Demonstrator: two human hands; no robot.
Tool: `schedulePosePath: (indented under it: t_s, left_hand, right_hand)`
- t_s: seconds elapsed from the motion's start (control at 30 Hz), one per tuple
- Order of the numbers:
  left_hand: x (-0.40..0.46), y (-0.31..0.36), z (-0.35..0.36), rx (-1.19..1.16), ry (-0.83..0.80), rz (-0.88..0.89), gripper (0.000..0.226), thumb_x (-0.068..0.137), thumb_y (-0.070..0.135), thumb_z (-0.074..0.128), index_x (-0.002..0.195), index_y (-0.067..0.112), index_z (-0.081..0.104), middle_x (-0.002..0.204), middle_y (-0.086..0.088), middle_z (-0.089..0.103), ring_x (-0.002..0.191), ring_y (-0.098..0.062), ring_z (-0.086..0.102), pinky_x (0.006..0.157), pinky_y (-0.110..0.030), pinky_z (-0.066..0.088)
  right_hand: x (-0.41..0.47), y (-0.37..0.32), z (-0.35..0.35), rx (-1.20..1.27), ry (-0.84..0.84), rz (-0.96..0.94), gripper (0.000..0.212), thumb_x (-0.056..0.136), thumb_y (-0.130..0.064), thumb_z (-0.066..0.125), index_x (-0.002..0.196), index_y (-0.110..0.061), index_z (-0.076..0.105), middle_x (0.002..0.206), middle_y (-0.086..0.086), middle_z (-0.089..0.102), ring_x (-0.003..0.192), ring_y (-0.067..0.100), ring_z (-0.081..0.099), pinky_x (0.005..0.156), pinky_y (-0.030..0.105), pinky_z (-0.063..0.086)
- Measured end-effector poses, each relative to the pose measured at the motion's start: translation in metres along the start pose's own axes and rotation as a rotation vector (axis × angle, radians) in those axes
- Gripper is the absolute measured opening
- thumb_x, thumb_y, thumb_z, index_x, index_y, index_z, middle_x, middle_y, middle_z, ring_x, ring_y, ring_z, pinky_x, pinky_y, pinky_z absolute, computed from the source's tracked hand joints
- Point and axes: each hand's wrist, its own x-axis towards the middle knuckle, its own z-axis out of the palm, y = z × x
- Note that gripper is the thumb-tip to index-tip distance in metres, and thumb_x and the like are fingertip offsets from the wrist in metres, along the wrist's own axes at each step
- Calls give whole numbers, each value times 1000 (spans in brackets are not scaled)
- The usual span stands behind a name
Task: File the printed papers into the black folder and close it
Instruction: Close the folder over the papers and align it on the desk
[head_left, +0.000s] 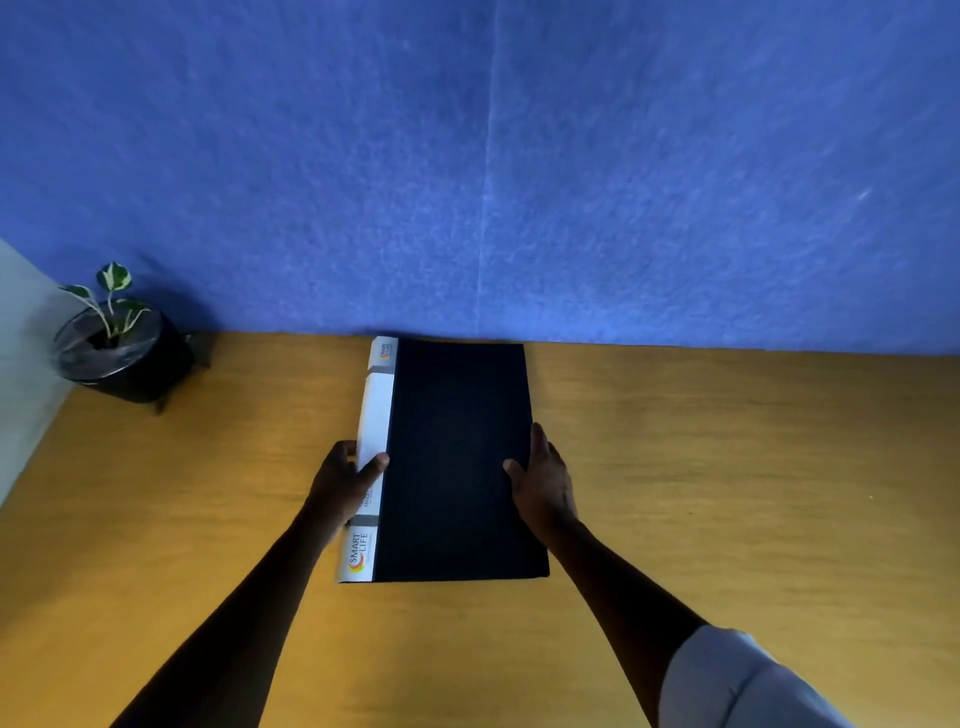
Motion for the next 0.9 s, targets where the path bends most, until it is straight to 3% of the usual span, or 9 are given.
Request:
schedulePosePath:
  t_s: [0.3, 0.5, 0.73, 0.8, 0.9]
  left_hand:
    - [22, 7, -7, 351, 134, 67, 50, 90, 42, 68, 119, 3, 56, 116, -16, 67, 102, -32, 65, 73, -31, 46]
    - [17, 13, -7, 557, 225, 102, 53, 88, 49, 67, 115, 4, 61, 112, -15, 62, 101, -28, 60, 77, -34, 52]
    - [8, 23, 2, 672, 253, 89, 42, 93, 43, 64, 112, 6, 61, 113, -15, 57, 98, -26, 61, 76, -33, 54]
    - [8, 23, 4, 705, 264, 104, 43, 92, 41, 64, 117, 7, 58, 116, -15, 57, 100, -26, 60, 77, -34, 55]
    - [9, 20, 13, 800, 289, 301, 63, 88, 28, 68, 142, 8, 41, 135, -17, 50, 114, -30, 56, 87, -37, 53]
  right_hand:
    - [16, -13, 18, -90, -8, 37, 77, 98, -30, 59, 159, -19, 13, 153, 13, 44, 136, 33, 49, 102, 42, 49]
    - [16, -19, 22, -185, 31, 51, 76, 97, -30, 61, 157, -17, 17, 149, 15, 47, 130, 33, 55, 95, 39, 51]
    - [13, -27, 23, -290, 69, 51, 66, 96, -27, 63, 151, -13, 29, 137, 16, 51, 120, 33, 58, 92, 41, 53]
    - [13, -29, 23, -339, 86, 39, 60, 95, -27, 64, 145, -10, 36, 135, 15, 49, 119, 32, 53, 95, 42, 51]
    - [12, -31, 26, -409, 122, -15, 64, 94, -27, 65, 147, -7, 35, 143, 14, 41, 125, 32, 45, 101, 43, 46]
